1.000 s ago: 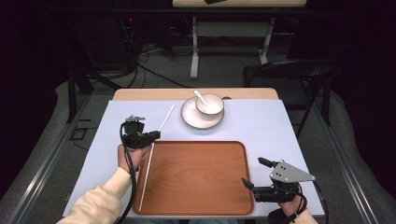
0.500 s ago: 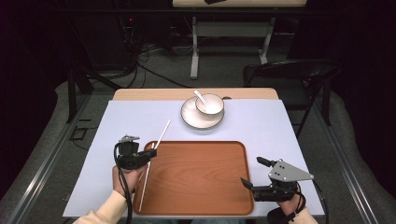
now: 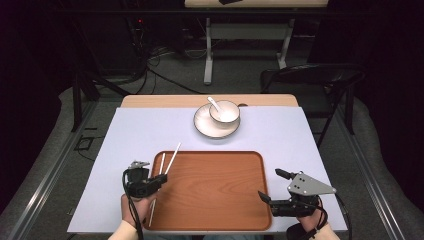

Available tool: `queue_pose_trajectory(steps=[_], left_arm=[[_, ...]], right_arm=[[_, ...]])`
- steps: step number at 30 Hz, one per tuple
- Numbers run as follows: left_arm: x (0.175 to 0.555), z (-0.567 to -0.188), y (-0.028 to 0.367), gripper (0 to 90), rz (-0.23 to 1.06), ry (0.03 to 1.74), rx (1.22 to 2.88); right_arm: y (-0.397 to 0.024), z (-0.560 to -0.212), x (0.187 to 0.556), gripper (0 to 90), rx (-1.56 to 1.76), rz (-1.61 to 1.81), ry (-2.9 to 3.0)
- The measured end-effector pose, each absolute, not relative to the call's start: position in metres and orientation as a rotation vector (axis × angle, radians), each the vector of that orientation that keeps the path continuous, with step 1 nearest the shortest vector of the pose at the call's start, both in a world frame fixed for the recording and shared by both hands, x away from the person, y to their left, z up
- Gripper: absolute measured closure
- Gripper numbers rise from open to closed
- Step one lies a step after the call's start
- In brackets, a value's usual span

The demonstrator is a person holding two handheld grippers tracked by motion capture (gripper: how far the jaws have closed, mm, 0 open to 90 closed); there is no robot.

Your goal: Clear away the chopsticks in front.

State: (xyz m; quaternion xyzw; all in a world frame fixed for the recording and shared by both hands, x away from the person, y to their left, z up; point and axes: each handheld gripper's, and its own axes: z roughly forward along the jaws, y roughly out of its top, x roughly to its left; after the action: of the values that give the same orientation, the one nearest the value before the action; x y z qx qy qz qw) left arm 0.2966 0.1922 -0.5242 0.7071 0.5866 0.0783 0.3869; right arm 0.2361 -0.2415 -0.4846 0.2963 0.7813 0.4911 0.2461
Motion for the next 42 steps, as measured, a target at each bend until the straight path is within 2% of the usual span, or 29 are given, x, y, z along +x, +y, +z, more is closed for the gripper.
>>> queue_pose_trajectory(steps=[10, 11, 21, 25, 32, 33, 39, 42], left_arm=[[0.281, -0.541, 0.190, 84.2, 0.225, 1.578, 1.779], [0.280, -0.543, 0.189, 84.2, 0.260, 1.590, 1.781], [0.285, -0.552, 0.191, 83.6, 0.290, 1.640, 1.785], [0.286, -0.551, 0.192, 77.1, 0.284, 1.636, 1.780], [0.285, -0.549, 0.191, 72.0, 0.267, 1.603, 1.809], [0.285, -0.549, 0.191, 70.3, 0.267, 1.603, 1.809], [0.284, -0.534, 0.193, 45.8, 0.272, 1.530, 1.859], [0.285, -0.526, 0.195, 36.7, 0.303, 1.439, 1.904]], right_arm=[[-0.240, -0.484, 0.238, 14.4, 0.798, 1.340, 2.139], [-0.239, -0.484, 0.238, 14.4, 0.796, 1.341, 2.140], [-0.240, -0.484, 0.238, 14.4, 0.800, 1.342, 2.137], [-0.240, -0.484, 0.237, 14.4, 0.798, 1.343, 2.136], [-0.240, -0.484, 0.237, 14.4, 0.799, 1.342, 2.136], [-0.240, -0.484, 0.237, 14.4, 0.799, 1.342, 2.136], [-0.240, -0.484, 0.237, 14.4, 0.798, 1.341, 2.136], [-0.240, -0.484, 0.237, 14.4, 0.793, 1.343, 2.134]])
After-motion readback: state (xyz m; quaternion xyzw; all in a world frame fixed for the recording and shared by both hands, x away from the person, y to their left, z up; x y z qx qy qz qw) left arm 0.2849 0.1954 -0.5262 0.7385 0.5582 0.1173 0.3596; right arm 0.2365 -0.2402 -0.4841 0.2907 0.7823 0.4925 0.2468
